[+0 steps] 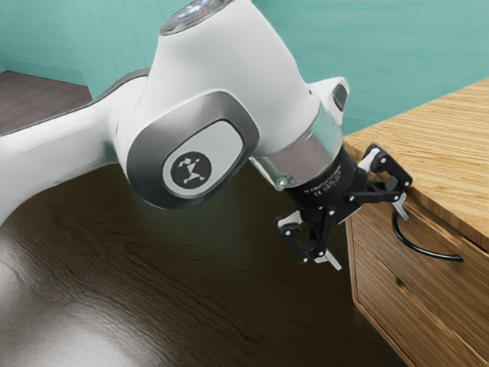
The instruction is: Pull the drawer handle with one arm to open the drawer
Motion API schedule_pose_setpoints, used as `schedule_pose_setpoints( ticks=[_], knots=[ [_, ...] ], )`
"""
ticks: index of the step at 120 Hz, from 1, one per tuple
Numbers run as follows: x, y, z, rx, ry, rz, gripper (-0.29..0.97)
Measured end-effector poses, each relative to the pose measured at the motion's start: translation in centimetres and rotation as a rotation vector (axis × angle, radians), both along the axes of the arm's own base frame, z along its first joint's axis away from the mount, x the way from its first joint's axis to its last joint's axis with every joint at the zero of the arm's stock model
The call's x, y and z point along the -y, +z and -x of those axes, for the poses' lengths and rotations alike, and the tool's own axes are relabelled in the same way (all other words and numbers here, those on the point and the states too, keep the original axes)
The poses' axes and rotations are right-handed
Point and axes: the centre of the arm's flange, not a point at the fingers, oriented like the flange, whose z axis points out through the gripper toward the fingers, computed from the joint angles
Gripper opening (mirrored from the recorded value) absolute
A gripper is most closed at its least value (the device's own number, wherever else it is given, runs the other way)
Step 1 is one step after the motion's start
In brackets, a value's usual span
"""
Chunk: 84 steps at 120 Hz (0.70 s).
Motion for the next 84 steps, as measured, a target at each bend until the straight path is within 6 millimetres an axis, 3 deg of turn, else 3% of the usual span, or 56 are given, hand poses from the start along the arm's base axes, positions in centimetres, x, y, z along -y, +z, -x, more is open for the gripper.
schedule_pose_setpoints(
  ticks=[39,55,64,84],
  knots=[
    [0.6,0.0,0.6,0.024,-0.022,-0.008,0.68],
    [2.5,-0.1,2.3,0.024,-0.071,-0.012,0.68],
    [2.6,0.1,2.8,0.026,-0.079,-0.010,0.67],
    [2.3,0.1,2.8,0.028,-0.077,-0.011,0.52]
  ],
)
